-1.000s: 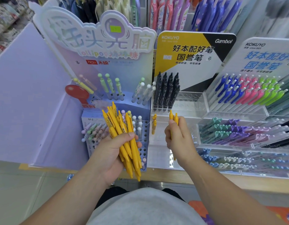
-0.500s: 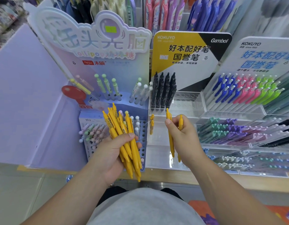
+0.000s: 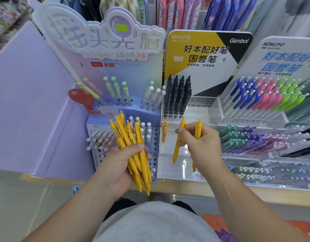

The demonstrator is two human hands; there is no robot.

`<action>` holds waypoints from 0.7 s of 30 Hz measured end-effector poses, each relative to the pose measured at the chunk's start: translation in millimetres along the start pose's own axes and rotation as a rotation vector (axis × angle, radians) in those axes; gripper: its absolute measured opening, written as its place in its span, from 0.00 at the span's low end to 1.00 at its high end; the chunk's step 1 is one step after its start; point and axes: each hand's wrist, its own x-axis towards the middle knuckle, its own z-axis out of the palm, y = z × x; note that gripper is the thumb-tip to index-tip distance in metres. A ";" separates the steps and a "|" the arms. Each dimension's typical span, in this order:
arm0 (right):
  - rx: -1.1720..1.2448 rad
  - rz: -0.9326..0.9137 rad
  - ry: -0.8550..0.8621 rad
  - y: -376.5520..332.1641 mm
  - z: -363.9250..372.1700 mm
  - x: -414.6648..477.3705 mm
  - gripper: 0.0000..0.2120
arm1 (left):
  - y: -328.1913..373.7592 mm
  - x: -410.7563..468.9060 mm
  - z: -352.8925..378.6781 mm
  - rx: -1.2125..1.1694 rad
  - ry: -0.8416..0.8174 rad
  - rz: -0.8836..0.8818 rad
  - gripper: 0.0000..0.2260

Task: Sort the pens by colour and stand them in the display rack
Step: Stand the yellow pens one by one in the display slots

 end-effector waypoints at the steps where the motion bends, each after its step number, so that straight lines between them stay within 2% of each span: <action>1: 0.011 -0.010 -0.003 -0.8 -0.1 -0.9 0.05 | 0.0 -0.4 -0.1 -0.001 0.002 0.000 0.05; 14: 0.094 -0.060 -0.066 -4.6 13.7 -1.9 0.05 | -1.7 -5.2 -4.6 -0.017 0.007 0.017 0.15; 21: 0.033 -0.040 -0.084 14.3 21.0 -1.9 0.05 | -2.6 -7.8 -9.3 -0.004 0.032 0.006 0.18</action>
